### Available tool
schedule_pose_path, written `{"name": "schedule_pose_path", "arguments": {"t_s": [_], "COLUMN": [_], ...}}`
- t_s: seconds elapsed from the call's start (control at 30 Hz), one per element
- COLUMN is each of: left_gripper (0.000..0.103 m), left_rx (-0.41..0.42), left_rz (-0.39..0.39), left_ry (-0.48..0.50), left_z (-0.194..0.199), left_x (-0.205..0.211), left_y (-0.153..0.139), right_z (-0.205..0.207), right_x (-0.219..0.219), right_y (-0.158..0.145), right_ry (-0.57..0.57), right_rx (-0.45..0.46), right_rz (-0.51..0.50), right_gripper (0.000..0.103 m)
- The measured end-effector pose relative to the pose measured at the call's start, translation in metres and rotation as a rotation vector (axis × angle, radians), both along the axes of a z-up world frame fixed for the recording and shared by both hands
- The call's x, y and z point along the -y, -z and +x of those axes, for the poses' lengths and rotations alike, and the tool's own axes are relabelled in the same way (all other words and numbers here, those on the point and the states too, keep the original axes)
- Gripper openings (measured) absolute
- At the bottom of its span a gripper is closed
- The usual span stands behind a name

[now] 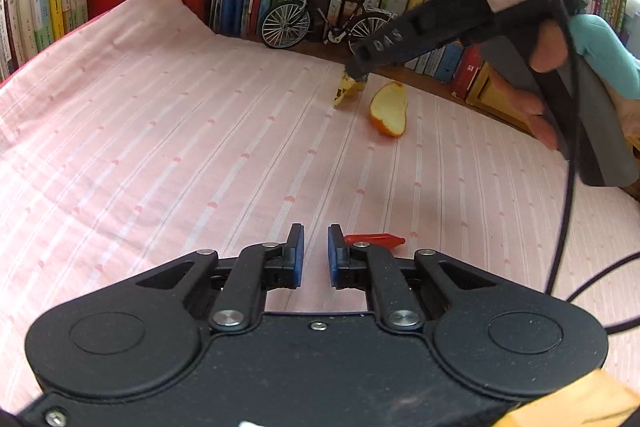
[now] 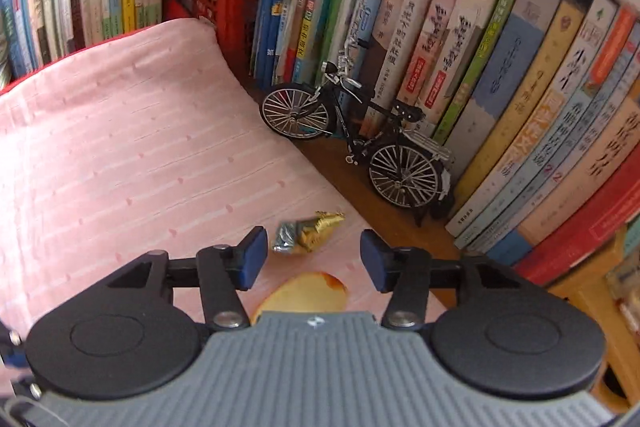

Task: Collect trash
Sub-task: 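Grasp the gold foil wrapper with the right tool while the left tool grasps the apple slice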

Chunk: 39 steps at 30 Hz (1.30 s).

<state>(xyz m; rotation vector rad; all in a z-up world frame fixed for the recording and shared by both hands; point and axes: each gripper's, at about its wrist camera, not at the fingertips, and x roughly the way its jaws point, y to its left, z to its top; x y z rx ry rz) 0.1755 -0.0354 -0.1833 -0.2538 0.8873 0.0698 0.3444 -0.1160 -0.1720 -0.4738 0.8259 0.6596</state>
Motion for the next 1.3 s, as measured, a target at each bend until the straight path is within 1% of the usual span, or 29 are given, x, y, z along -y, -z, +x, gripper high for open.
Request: {"name": "schedule_pose_path", "arguments": {"t_s": [0.07, 0.13, 0.17, 0.2, 0.23, 0.27, 0.33, 0.43, 0.5, 0.53, 0.57, 0.63, 0.7, 0.73, 0.8, 0.83, 0.87, 0.93, 1.0, 1.03, 1.1, 1.13, 1.17, 1.23, 1.27, 1.3], "left_gripper": [0.018, 0.022, 0.022, 0.022, 0.022, 0.023, 0.023, 0.024, 0.025, 0.026, 0.026, 0.027, 0.028, 0.028, 0.028, 0.029, 0.030, 0.030, 0.030, 0.030, 0.030, 0.030, 0.030, 0.030, 0.030, 0.030], "left_rx": [0.006, 0.011, 0.012, 0.013, 0.014, 0.016, 0.016, 0.022, 0.021, 0.018, 0.016, 0.011, 0.006, 0.005, 0.002, 0.001, 0.001, 0.002, 0.005, 0.005, 0.004, 0.005, 0.005, 0.007, 0.006, 0.006], "left_rz": [-0.011, -0.017, -0.020, -0.022, -0.022, -0.024, -0.029, -0.030, -0.032, -0.029, -0.027, -0.025, -0.017, -0.010, 0.000, 0.001, -0.002, -0.009, -0.015, -0.020, -0.032, -0.036, -0.036, -0.036, -0.038, -0.040], "left_ry": [-0.025, -0.044, -0.048, -0.050, -0.054, -0.059, -0.062, -0.057, -0.052, -0.047, -0.041, -0.030, -0.020, -0.016, -0.012, -0.013, -0.015, -0.021, -0.024, -0.024, -0.027, -0.028, -0.027, -0.022, -0.020, -0.018], "left_z": [0.001, 0.001, 0.002, 0.002, 0.002, 0.003, 0.003, 0.003, 0.001, 0.001, 0.000, 0.001, 0.001, 0.000, 0.000, 0.000, 0.000, 0.000, 0.000, 0.001, 0.002, 0.002, 0.002, 0.002, 0.003, 0.003], "left_x": [0.000, 0.000, 0.000, 0.001, 0.002, 0.002, 0.003, 0.006, 0.008, 0.009, 0.010, 0.013, 0.015, 0.016, 0.017, 0.017, 0.016, 0.015, 0.015, 0.014, 0.013, 0.013, 0.013, 0.013, 0.013, 0.013], "left_y": [0.000, -0.001, -0.001, -0.001, -0.001, -0.001, 0.000, 0.003, 0.005, 0.006, 0.008, 0.011, 0.012, 0.012, 0.013, 0.014, 0.015, 0.015, 0.015, 0.015, 0.016, 0.017, 0.017, 0.017, 0.017, 0.017], "right_z": [0.012, 0.022, 0.027, 0.032, 0.036, 0.038, 0.034, 0.020, 0.013, 0.011, 0.010, 0.012, 0.012, 0.010, 0.006, 0.004, 0.002, 0.000, -0.001, 0.003, 0.008, 0.011, 0.013, 0.013, 0.013, 0.011], "right_x": [0.001, 0.004, 0.005, 0.006, 0.007, 0.008, 0.015, 0.035, 0.052, 0.061, 0.067, 0.072, 0.076, 0.076, 0.074, 0.071, 0.068, 0.065, 0.069, 0.070, 0.071, 0.071, 0.069, 0.068, 0.068, 0.069], "right_y": [0.004, 0.008, 0.011, 0.014, 0.016, 0.018, 0.010, -0.011, -0.020, -0.020, -0.017, -0.002, 0.011, 0.015, 0.017, 0.018, 0.017, 0.016, 0.017, 0.019, 0.024, 0.028, 0.030, 0.032, 0.031, 0.030], "right_ry": [0.078, 0.180, 0.235, 0.275, 0.316, 0.347, 0.354, 0.391, 0.437, 0.456, 0.466, 0.493, 0.507, 0.505, 0.493, 0.481, 0.475, 0.477, 0.500, 0.512, 0.517, 0.510, 0.501, 0.480, 0.475, 0.468], "right_rx": [-0.089, -0.178, -0.207, -0.229, -0.254, -0.271, -0.258, -0.199, -0.208, -0.234, -0.263, -0.323, -0.380, -0.393, -0.373, -0.347, -0.316, -0.253, -0.228, -0.234, -0.280, -0.303, -0.326, -0.340, -0.345, -0.342], "right_rz": [0.073, 0.162, 0.186, 0.203, 0.214, 0.210, 0.257, 0.314, 0.370, 0.405, 0.430, 0.438, 0.461, 0.473, 0.471, 0.459, 0.445, 0.418, 0.404, 0.401, 0.400, 0.397, 0.392, 0.400, 0.399, 0.405], "right_gripper": [0.076, 0.077, 0.076, 0.066, 0.034, 0.022, 0.021, 0.021, 0.021, 0.021, 0.021, 0.022, 0.027, 0.028, 0.048, 0.056, 0.060, 0.063, 0.067, 0.069, 0.069, 0.060, 0.044, 0.028, 0.024, 0.024]}}
